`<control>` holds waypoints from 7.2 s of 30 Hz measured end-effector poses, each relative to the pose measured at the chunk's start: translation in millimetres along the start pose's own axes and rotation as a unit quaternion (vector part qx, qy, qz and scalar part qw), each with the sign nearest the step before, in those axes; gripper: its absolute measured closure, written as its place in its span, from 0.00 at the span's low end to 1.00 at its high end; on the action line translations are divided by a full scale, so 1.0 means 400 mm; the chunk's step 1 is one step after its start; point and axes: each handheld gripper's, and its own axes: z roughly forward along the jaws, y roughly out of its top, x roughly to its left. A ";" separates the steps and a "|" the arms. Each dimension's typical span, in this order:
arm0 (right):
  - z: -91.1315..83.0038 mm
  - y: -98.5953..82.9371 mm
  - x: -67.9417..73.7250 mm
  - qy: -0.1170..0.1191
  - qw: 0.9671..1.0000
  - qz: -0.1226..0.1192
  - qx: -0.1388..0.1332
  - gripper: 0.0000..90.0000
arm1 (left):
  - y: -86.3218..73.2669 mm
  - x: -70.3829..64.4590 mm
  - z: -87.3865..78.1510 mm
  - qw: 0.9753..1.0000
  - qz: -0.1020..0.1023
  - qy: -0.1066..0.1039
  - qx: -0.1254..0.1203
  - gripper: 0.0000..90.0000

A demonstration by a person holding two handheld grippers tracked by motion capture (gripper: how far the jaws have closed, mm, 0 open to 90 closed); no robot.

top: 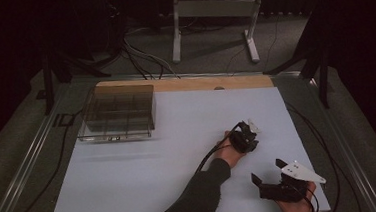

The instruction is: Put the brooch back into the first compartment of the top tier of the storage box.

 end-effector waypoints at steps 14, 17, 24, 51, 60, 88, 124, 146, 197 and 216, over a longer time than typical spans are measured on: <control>0.001 0.000 0.002 0.001 1.000 0.000 0.000 0.00 | -0.047 0.078 -0.106 0.999 -0.043 0.025 -0.023 0.89; 0.003 -0.001 0.003 0.001 1.000 -0.002 0.001 0.00 | -0.054 0.094 -0.141 0.998 -0.050 0.030 -0.033 0.90; 0.005 -0.001 0.010 0.004 1.000 -0.005 0.000 0.00 | -0.057 0.115 -0.214 0.996 -0.054 0.038 -0.055 0.92; 0.012 -0.001 0.021 0.008 1.000 -0.010 0.005 0.00 | -0.083 0.182 -0.379 0.992 -0.068 0.072 -0.080 0.92; 0.016 -0.002 0.025 0.011 1.000 -0.011 0.007 0.00 | -0.100 0.214 -0.433 0.990 -0.081 0.085 -0.084 0.92; 0.017 -0.004 0.027 0.015 1.000 0.000 -0.001 0.00 | -0.165 0.295 -0.585 0.984 -0.111 0.094 -0.101 0.92; 0.012 -0.005 0.013 0.019 0.999 0.028 -0.014 0.00 | -0.298 0.411 -0.755 0.966 -0.165 0.175 -0.099 0.92; 0.034 0.007 0.014 0.019 0.999 0.006 -0.045 0.00 | -0.408 0.463 -0.879 0.946 -0.202 0.226 -0.112 0.92; 0.055 0.007 0.020 0.017 0.999 -0.014 -0.042 0.00 | -0.592 0.490 -0.931 0.912 -0.273 0.298 -0.061 0.60; 0.057 0.007 0.025 0.020 0.999 -0.016 -0.039 0.00 | -0.558 0.422 -0.928 0.921 -0.236 0.280 -0.133 0.00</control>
